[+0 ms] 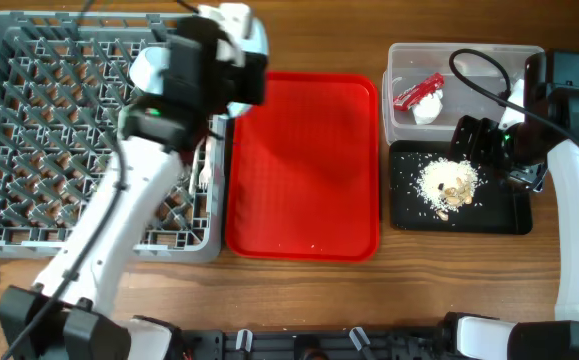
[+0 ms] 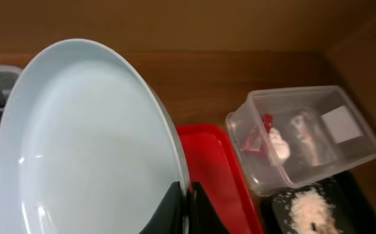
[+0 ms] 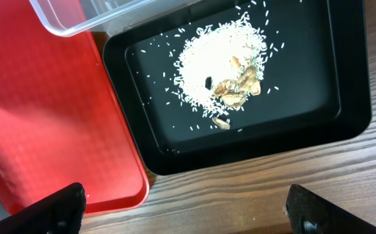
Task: Sort waste into correct bins and load items into the dishwasher rack
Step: 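Lift the plate and stand it upright in the rack's right side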
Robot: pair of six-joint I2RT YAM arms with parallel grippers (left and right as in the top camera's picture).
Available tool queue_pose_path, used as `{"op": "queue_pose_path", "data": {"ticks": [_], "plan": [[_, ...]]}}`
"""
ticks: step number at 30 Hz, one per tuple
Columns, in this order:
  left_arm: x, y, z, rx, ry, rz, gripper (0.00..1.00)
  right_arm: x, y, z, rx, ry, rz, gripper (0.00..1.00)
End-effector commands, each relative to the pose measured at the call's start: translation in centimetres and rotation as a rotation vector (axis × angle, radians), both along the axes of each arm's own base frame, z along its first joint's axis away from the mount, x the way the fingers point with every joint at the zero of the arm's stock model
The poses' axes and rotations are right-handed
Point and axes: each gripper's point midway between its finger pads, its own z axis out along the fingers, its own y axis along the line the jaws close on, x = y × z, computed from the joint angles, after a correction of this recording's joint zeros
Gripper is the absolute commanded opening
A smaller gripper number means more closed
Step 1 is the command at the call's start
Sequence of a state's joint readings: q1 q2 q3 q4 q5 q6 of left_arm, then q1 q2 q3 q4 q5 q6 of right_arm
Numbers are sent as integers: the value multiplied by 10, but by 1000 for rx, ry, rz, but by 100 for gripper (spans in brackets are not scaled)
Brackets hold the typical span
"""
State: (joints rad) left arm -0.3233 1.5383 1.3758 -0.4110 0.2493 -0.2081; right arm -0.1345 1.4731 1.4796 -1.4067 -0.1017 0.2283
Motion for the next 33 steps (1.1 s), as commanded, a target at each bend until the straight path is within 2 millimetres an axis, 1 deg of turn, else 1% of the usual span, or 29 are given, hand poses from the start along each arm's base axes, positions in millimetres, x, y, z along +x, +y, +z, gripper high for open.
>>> {"op": "queue_pose_path", "data": {"ticks": [1,4,6,11,12,16,17,19,20,21,22,24,26,27,28,30,31,32,33], "plan": [[-9,10,17,-218,66,-179,4,0,1,3,5,-13,17,100],[-3,30,8,-249,105,-159,4,0,1,3,5,-14,17,100],[4,45,-4,-257,142,-124,4,0,1,3,5,-14,17,100],[12,58,-45,-285,269,-96,4,0,1,3,6,-13,17,100],[15,61,-51,-281,278,-87,4,0,1,3,6,-12,17,100],[25,95,-80,-170,323,79,4,0,1,3,5,-14,17,100],[26,101,-84,-141,328,113,19,0,1,3,6,-15,17,100],[26,103,-86,-129,331,125,52,2,1,4,5,-21,17,100],[25,103,-86,-128,333,123,83,3,1,4,4,-25,17,100],[24,103,-83,-128,331,123,100,4,0,4,3,-29,18,100],[22,103,-78,-129,322,123,100,5,0,4,3,-32,18,100],[19,105,-60,-123,277,130,100,10,0,5,-1,-54,18,100],[15,118,-43,-73,230,194,100,20,-2,8,-10,-98,32,100],[9,133,-36,-17,213,266,100,27,0,10,-4,-128,53,100],[3,144,-32,23,213,319,100,35,7,14,16,-171,98,100],[-16,160,-31,89,243,392,100,60,30,26,47,-297,219,100],[-22,162,-34,105,266,405,100,69,39,31,43,-343,261,100],[-31,168,-41,128,309,431,100,81,52,38,27,-407,331,100],[-38,173,-47,141,350,470,100,89,64,43,18,-452,384,100]]}}
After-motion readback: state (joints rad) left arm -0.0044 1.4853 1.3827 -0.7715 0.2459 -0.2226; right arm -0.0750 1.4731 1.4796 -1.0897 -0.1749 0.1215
